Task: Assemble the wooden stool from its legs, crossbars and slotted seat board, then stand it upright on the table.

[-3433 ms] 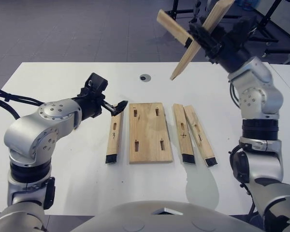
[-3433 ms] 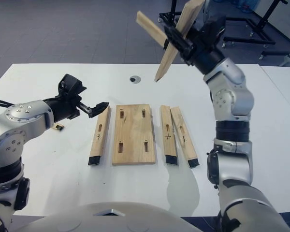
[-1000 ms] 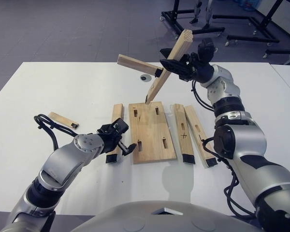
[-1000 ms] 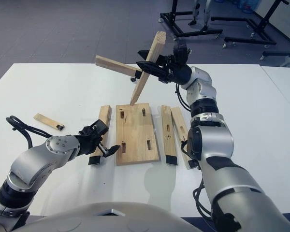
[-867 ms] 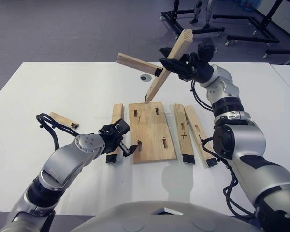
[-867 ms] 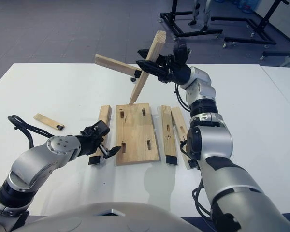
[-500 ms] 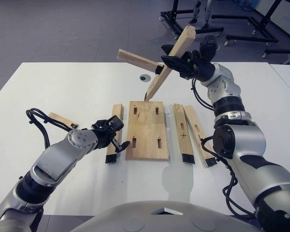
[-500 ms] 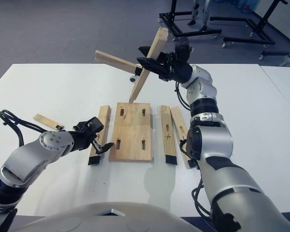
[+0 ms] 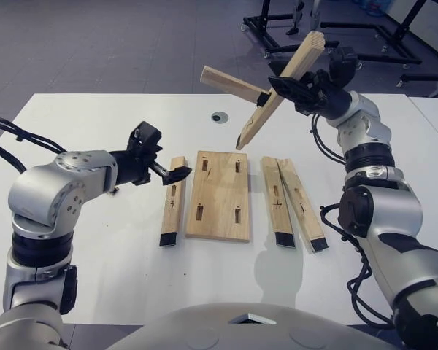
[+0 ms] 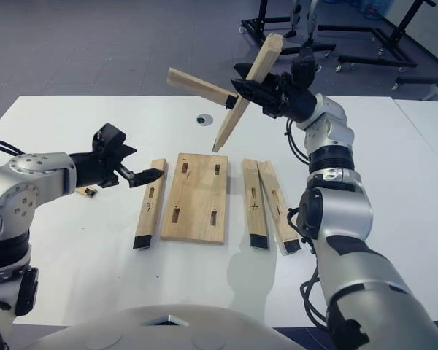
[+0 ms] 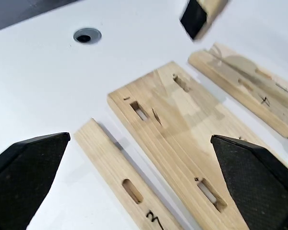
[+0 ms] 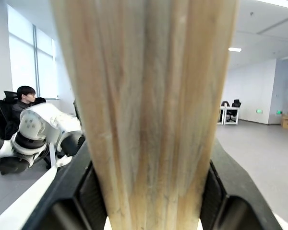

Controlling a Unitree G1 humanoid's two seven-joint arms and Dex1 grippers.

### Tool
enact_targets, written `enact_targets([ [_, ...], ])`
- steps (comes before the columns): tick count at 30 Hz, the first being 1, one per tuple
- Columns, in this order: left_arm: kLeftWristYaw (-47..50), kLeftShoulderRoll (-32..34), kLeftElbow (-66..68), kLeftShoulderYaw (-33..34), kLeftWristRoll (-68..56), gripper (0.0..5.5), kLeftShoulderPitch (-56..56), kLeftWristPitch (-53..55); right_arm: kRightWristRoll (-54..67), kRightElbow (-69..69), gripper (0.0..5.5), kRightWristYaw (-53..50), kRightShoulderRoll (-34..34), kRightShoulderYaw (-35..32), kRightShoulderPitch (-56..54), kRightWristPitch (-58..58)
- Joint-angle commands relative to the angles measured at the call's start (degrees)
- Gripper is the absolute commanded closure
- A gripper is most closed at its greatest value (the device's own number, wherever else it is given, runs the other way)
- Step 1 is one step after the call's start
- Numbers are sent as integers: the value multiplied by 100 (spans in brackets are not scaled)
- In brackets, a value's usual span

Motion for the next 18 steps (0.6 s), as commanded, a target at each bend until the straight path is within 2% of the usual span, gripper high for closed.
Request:
enact_targets([
  [1,-105,286,350,-60,99,10,1,-309,4,121,345,73,-24,180,457,-114],
  [7,-272,490,522,-344,159,10,237,-685,-62,407,345,68,53,135,742,-613],
  [18,-204,365,390,-377,95,10,329,-650,-125,821,345,-31,118,-28,131,-910],
])
